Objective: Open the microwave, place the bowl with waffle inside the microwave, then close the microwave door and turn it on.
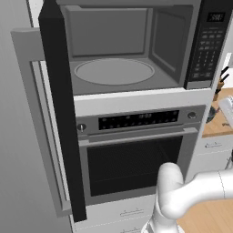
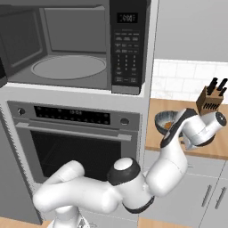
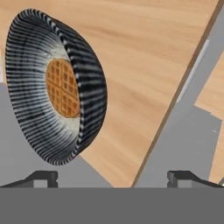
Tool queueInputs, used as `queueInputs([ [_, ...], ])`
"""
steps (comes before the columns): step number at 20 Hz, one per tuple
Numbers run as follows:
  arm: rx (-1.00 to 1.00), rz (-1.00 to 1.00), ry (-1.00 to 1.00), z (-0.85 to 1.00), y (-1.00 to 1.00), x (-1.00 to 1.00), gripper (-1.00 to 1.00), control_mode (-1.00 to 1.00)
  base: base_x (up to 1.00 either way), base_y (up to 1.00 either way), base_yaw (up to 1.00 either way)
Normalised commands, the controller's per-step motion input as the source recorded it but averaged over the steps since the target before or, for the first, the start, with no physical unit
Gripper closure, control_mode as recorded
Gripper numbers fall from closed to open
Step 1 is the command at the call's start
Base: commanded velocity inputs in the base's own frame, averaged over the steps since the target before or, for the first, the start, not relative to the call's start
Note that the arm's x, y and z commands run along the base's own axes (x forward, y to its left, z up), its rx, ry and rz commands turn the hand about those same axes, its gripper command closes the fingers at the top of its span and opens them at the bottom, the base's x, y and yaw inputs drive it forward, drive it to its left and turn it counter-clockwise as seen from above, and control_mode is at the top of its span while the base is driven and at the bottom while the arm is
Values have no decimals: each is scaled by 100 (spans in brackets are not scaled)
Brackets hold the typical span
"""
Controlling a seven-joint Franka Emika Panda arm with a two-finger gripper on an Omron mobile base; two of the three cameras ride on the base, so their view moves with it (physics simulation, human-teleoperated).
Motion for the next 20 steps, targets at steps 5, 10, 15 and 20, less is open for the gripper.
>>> queueInputs([
  [5, 0, 0, 1, -9, 0, 28, -100, -100, 0, 0, 0],
  [10, 0, 0, 2, -7, 0, 25, -100, -100, 0, 0, 0],
  [15, 0, 0, 5, -18, 0, 19, -100, -100, 0, 0, 0],
  [20, 0, 0, 3, -17, 0, 42, -100, -100, 0, 0, 0],
])
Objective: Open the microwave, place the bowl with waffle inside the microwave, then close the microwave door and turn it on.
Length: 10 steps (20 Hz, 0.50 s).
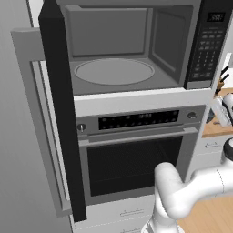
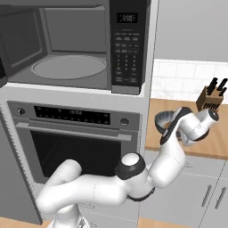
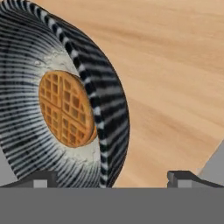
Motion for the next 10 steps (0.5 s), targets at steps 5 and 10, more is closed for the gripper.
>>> queueInputs([
  [5, 0, 0, 5, -19, 0, 35, -100, -100, 0, 0, 0],
  [10, 0, 0, 6, -32, 0, 7, -100, -100, 0, 0, 0],
])
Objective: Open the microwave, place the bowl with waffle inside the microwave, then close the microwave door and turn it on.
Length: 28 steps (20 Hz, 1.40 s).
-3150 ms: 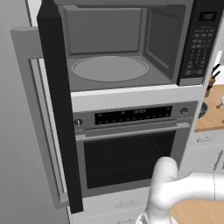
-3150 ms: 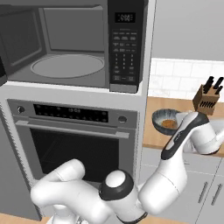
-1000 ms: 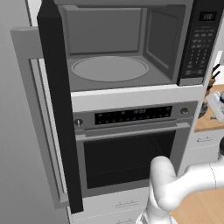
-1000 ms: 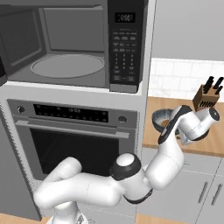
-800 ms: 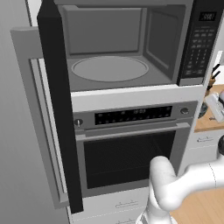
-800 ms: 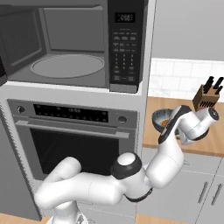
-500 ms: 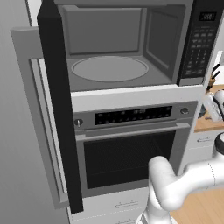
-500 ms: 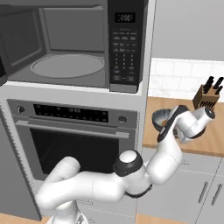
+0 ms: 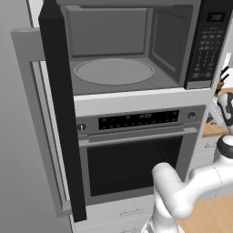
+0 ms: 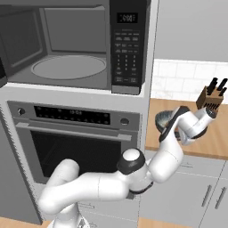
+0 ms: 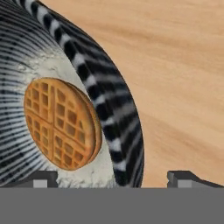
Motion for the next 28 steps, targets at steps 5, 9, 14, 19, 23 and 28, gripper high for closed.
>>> queueInputs([
  [5, 0, 0, 2, -23, 0, -3, -100, -100, 0, 0, 0],
  [9, 0, 0, 0, 0, 0, 0, -100, -100, 0, 0, 0],
  [14, 0, 0, 0, 0, 1, 0, 100, -100, 0, 0, 0],
  [19, 0, 0, 0, 0, 0, 0, 100, -100, 0, 0, 0],
  [23, 0, 0, 0, 0, 0, 0, 100, -100, 0, 0, 0],
  [28, 0, 0, 0, 0, 0, 0, 100, -100, 0, 0, 0],
])
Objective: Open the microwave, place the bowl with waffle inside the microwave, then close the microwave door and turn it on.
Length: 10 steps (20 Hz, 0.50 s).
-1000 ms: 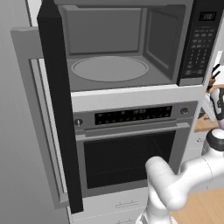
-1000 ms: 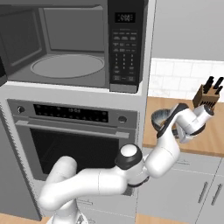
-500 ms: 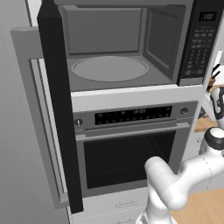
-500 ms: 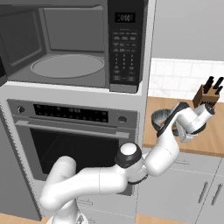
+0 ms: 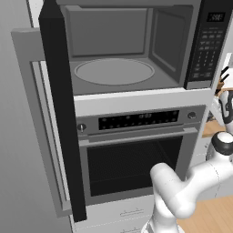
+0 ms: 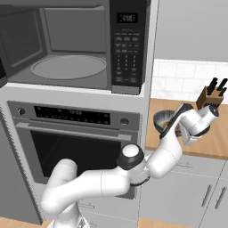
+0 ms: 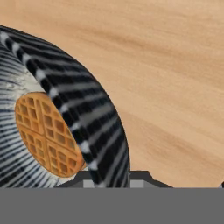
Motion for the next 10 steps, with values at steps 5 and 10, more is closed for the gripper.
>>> queueInputs([
  [5, 0, 0, 0, 0, -1, -51, 100, -100, 0, 0, 0],
  [10, 0, 0, -1, 3, 0, -100, 100, -100, 0, 0, 0],
])
